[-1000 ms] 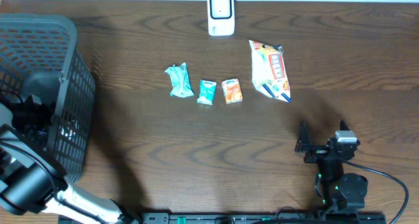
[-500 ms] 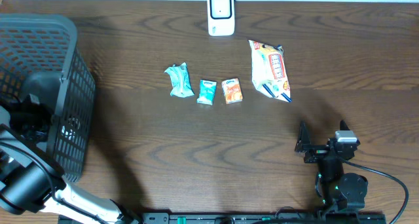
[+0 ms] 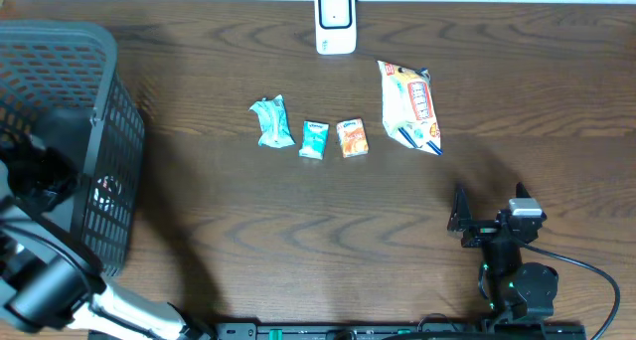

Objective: Scan the item barcode
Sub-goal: 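Return the left gripper into the basket toward the dark green tin, then grasp the dark green round tin with the left gripper and lift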

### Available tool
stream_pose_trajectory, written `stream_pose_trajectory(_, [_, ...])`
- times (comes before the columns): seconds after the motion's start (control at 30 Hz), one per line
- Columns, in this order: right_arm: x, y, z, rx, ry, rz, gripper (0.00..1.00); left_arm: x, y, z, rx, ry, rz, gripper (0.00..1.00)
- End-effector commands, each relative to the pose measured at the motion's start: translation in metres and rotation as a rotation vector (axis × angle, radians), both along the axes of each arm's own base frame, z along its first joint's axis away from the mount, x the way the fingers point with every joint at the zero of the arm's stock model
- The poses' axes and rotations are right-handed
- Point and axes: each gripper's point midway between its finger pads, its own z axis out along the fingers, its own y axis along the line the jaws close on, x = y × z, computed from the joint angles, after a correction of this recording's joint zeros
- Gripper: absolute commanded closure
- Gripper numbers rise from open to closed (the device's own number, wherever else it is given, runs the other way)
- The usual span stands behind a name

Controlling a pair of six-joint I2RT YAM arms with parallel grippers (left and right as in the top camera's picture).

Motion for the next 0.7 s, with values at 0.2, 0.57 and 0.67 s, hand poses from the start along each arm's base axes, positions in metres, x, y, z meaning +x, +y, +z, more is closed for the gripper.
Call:
stream_pose_trajectory(0.2, [0.0,-0.002,-0.001,0.001,0.002,-0.008,0.01,0.007,0.007,0.07,0.154,-0.134,0.011,0.26])
stream_pose_trajectory(0.57, [0.0,-0.002,-0.001,0.001,0.002,-0.008,0.01,-0.008,0.003,0.034,0.263,0.04,-0.03,0.07])
stream_pose_trajectory(0.67, [0.0,-0.002,-0.001,0.001,0.002,-0.008,0.01,0.005,-0.012,0.029,0.273,0.028,-0.1,0.05])
